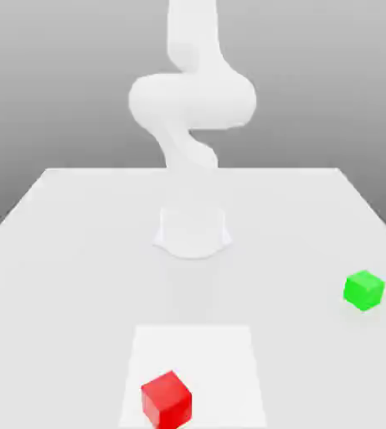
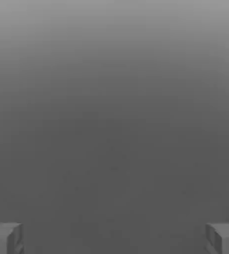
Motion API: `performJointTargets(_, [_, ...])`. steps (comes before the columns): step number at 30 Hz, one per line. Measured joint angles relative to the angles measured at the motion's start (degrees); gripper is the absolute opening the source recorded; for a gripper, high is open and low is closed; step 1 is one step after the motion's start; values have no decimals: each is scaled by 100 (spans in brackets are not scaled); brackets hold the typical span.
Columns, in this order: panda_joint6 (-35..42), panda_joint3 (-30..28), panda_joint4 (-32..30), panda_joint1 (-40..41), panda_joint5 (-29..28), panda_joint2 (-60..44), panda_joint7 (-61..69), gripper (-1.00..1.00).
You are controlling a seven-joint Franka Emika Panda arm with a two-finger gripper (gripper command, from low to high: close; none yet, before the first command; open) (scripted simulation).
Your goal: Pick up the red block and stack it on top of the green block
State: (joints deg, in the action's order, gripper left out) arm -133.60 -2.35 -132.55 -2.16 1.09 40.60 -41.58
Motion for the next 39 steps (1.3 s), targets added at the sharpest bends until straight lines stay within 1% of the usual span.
performJointTargets(8, [-588,-659,-247,-580,440,-1703,1440,0])
performJointTargets(14, [-1015,-934,-427,-805,781,-2960,2510,0])
performJointTargets(20, [-1463,-986,-614,-813,907,-4182,3427,0])
performJointTargets(26, [-1984,-1010,-788,-717,617,-5326,3993,0])
performJointTargets(30, [-2619,-760,-683,-522,909,-6150,4290,0])
performJointTargets(31, [-2747,-690,-659,-465,976,-6306,4340,-100])
performJointTargets(37, [-2799,-653,-647,-434,1004,-6384,4361,-100])
performJointTargets(39, [-2634,-737,-681,-498,903,-6177,4290,-100])
